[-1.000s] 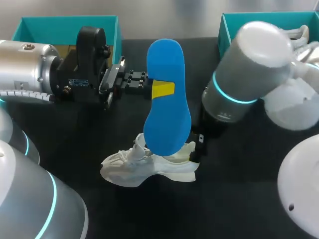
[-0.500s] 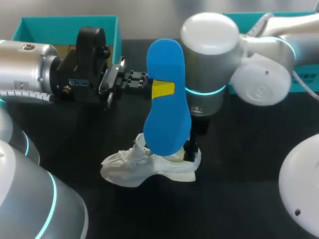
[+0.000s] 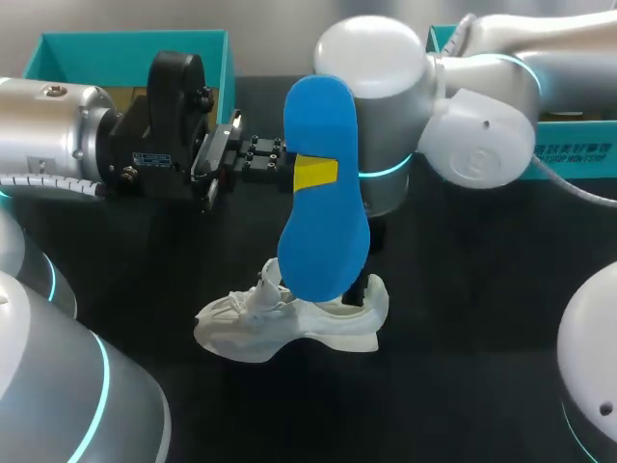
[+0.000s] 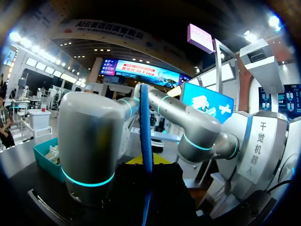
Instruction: Take the shoe out of the shoebox, open the shoe tongue, remove and reinsert the insole, then place the shoe into the shoebox
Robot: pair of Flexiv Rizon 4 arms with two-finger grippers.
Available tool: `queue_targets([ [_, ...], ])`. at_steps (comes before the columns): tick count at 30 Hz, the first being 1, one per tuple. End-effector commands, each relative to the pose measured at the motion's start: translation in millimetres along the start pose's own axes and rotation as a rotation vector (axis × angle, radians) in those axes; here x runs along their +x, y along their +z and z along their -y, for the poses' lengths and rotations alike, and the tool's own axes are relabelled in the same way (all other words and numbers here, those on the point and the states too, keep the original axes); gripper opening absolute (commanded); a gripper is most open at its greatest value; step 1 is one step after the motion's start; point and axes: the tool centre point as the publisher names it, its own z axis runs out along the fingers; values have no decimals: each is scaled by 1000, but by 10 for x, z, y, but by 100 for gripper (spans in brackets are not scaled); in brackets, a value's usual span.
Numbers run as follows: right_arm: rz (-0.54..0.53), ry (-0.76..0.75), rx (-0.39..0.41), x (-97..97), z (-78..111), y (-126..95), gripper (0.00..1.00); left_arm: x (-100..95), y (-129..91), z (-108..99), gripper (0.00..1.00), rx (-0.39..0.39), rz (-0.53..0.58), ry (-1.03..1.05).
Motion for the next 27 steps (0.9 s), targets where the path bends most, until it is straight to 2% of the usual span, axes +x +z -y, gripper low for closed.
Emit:
queue_targets([
  [1, 8, -16, -16, -24, -99, 27, 100, 8, -1, -6, 0, -1, 2, 0],
  [9, -19, -79, -60, -178, -324, 271, 100, 8, -1, -6, 0, -1, 2, 0],
  [20, -61, -100, -95, -266, -416, 627, 100, 8, -1, -6, 0, -1, 2, 0],
  [27, -69, -111, -85, -303, -459, 777, 100, 8, -1, -6, 0, -1, 2, 0],
])
